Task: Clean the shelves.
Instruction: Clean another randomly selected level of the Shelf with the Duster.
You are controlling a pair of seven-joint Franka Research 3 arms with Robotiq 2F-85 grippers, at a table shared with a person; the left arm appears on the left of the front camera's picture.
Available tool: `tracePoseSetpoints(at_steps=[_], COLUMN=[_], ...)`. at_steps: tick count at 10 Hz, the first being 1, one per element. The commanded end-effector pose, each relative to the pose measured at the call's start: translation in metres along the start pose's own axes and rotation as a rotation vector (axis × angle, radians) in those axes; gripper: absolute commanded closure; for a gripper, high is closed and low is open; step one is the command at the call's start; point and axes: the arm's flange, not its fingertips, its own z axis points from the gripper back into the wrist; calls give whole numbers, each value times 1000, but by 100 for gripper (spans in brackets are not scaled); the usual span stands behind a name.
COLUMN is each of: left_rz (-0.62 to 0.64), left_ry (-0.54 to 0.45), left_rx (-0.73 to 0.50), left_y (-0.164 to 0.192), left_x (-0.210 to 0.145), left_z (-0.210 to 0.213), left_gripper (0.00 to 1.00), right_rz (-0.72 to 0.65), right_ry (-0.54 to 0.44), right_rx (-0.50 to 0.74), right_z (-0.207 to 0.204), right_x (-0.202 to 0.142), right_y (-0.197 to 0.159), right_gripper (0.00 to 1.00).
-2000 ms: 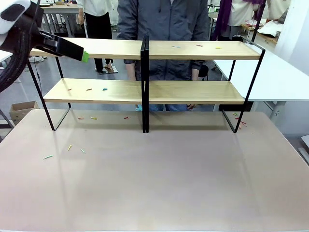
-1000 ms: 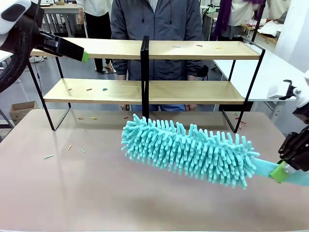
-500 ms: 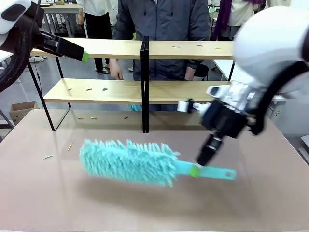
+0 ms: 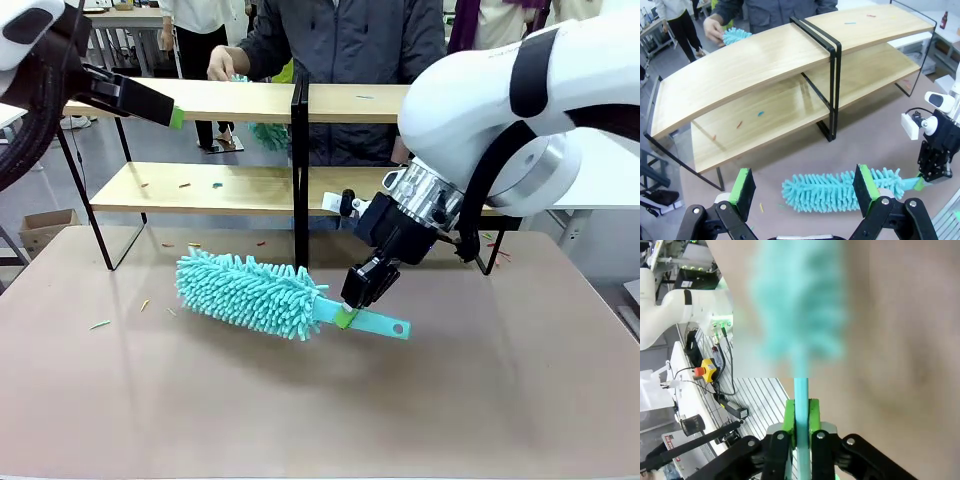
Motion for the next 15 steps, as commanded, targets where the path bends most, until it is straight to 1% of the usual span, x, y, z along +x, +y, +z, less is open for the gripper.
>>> tracePoseSetpoints(at_steps=[1,3,4,5,6,7,8,10,11,12,13,14,15], left_rz=[-1,-1,-1,-1,-1,-1,-1,-1,-1,-1,-1,-1,-1], left_ry=[-9,-9,-9,-9,-9,-9,-9,-9,-9,-9,-9,-9,-9], left_rx=[0,0,0,0,0,0,0,0,0,0,0,0,0], left_y=[0,0,0,0,0,0,0,0,0,0,0,0,0], left_x=[-4,-4,-4,-4,-4,-4,-4,-4,-4,-4,-4,-4,-4], left_z=[1,1,1,1,1,1,1,1,1,1,1,1,1], left_gripper=[0,0,0,0,0,0,0,0,0,0,0,0,0], right_rz=[-43,-89,-103,-118,-128,-142,-150,-159,-155,-138,-121,-127,-134], right_ry=[-21,-79,-61,-60,-89,-130,-142,-85,-94,-140,-240,-307,-313], right_rx=[-47,-69,-74,-56,-15,-1,16,101,132,157,174,181,188], right_z=[-13,-36,-43,-41,-22,3,20,40,52,62,73,79,78], right_x=[18,51,54,46,23,-13,-45,-111,-149,-181,-211,-235,-251], right_y=[-10,-22,-24,-26,-32,-35,-39,-52,-58,-60,-62,-66,-68], right_gripper=[88,88,88,88,88,88,88,88,88,88,88,88,88])
